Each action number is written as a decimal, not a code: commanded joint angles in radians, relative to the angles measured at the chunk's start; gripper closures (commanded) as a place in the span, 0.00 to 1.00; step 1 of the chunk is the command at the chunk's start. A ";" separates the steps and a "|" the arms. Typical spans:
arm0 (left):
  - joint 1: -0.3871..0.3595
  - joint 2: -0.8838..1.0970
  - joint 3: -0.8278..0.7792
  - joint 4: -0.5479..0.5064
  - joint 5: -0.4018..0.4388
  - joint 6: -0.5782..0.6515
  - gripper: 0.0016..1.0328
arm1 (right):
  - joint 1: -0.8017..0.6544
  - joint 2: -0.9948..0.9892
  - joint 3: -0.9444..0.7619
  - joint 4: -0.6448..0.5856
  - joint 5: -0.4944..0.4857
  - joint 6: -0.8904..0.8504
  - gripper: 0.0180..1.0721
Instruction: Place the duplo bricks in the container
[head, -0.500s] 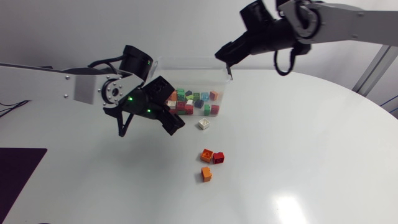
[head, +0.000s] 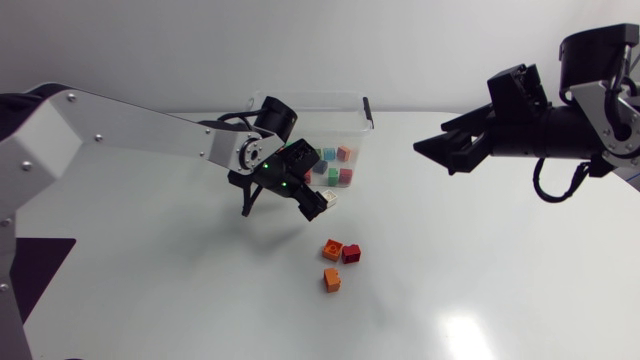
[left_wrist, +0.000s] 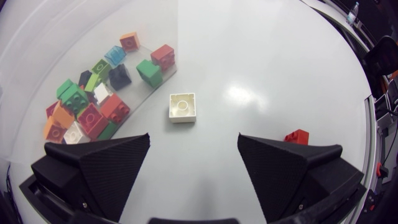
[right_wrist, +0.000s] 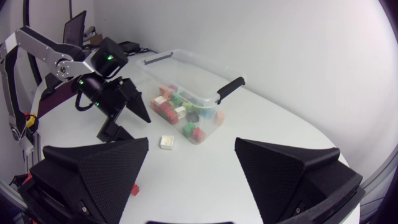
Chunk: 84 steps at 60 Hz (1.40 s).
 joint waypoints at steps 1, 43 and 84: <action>-0.016 0.066 0.062 -0.013 0.009 -0.026 0.05 | -0.003 -0.041 -0.060 -0.015 -0.015 -0.040 0.05; -0.024 0.285 0.299 -0.037 -0.051 -0.083 0.19 | 0.077 -0.070 -0.240 -0.067 -0.015 -0.169 0.05; -0.040 0.222 0.198 -0.066 -0.049 -0.035 0.69 | 0.284 0.238 -0.184 -0.110 0.129 -0.512 0.05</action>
